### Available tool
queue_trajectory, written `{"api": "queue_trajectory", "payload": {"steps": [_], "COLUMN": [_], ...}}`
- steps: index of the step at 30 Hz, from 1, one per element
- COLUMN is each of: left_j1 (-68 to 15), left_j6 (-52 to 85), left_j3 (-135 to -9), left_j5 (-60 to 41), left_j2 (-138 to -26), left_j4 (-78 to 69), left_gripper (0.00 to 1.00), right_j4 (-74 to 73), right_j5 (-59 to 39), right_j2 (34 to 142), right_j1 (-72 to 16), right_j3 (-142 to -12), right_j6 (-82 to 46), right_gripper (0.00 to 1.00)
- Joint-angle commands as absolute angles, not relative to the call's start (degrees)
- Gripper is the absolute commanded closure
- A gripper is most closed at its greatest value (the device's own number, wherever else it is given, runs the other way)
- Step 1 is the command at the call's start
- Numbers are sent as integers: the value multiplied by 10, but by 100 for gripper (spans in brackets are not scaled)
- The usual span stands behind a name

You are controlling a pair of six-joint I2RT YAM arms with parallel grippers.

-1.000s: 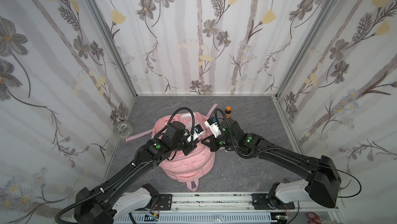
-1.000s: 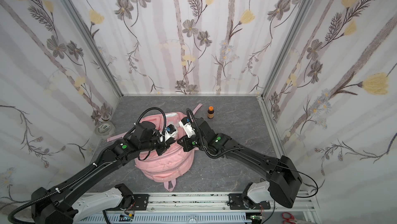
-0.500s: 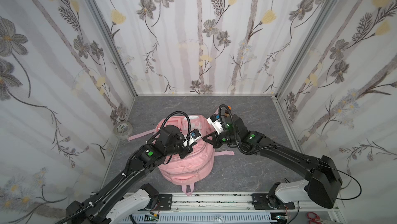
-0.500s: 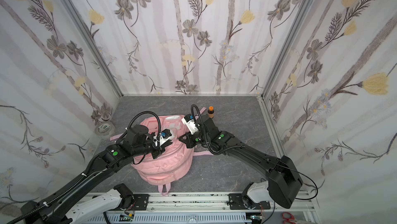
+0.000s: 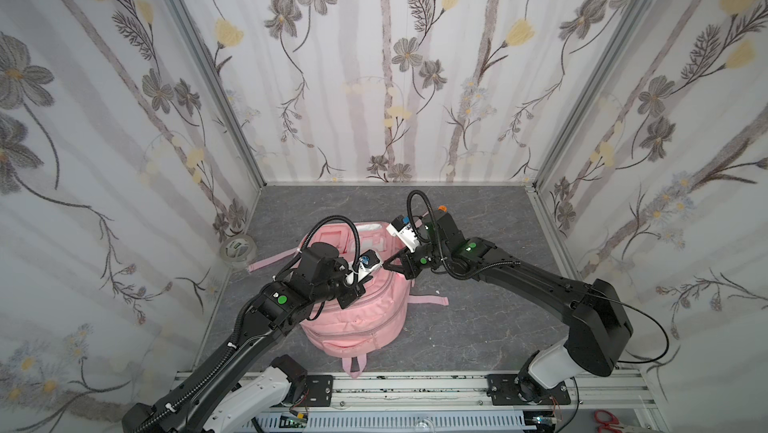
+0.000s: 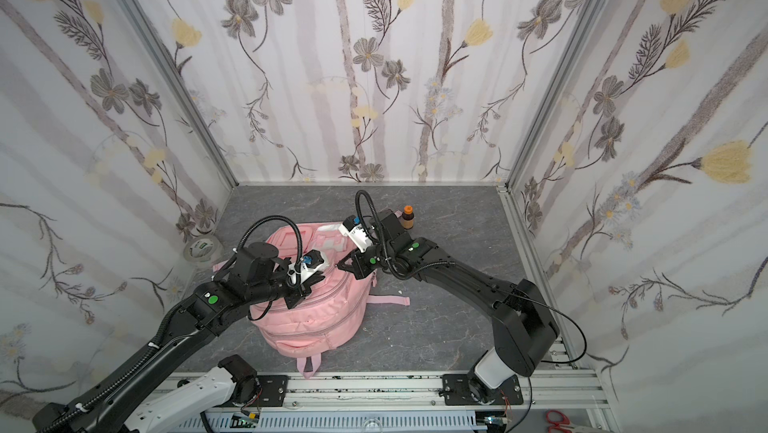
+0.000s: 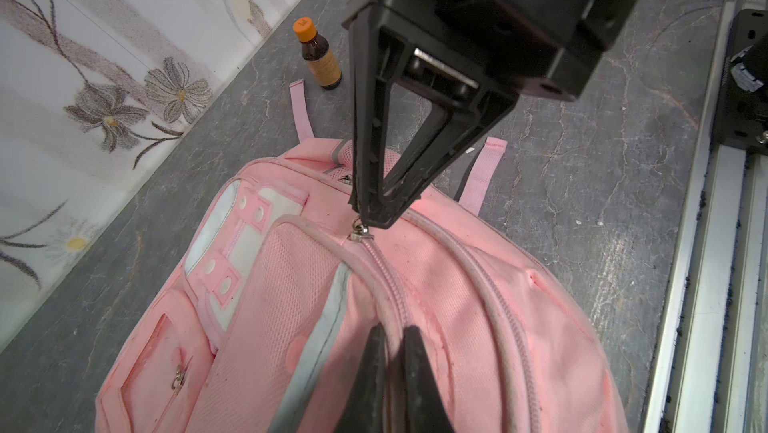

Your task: Pack the student bag

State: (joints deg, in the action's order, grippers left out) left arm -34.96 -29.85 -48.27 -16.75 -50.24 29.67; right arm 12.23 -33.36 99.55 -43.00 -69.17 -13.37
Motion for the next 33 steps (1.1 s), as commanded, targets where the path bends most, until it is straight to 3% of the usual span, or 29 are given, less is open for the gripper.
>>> {"api": "queue_trajectory", "payload": {"steps": [1,9,18,26,28,31,33], "left_j1": [-341,-305,-300,-298,-296,-291,-288], "left_j6": [-304,-308,-307,-273,-264,-248,-235], "left_j3": [-479,-494,-515,-544,-543,-537,-532], "left_j5": [-200,-158,-149,-123,-128,-139,-151], "left_j2": [-499,-574,-681,-769,-770,-760,-749], "left_j4": [271,181,88,29,20,5,-7], "left_gripper": [100,100,100,100,91,56,41], "right_j4": [126,111,63,65,69,76,76], "right_j5": [-127,-161,-196,-166,-160,-143,-132], "right_j2": [1005,1048,1008,933,918,873,855], "right_j1": [-410,-368,-331,-306,-300,-293,-287], "right_j3": [-706,-755,-751,-714,-704,-693,-684], "right_j6": [-129,-181,-226,-232,-231,-228,-228], "right_gripper": [100,100,67,62,62,60,59]}}
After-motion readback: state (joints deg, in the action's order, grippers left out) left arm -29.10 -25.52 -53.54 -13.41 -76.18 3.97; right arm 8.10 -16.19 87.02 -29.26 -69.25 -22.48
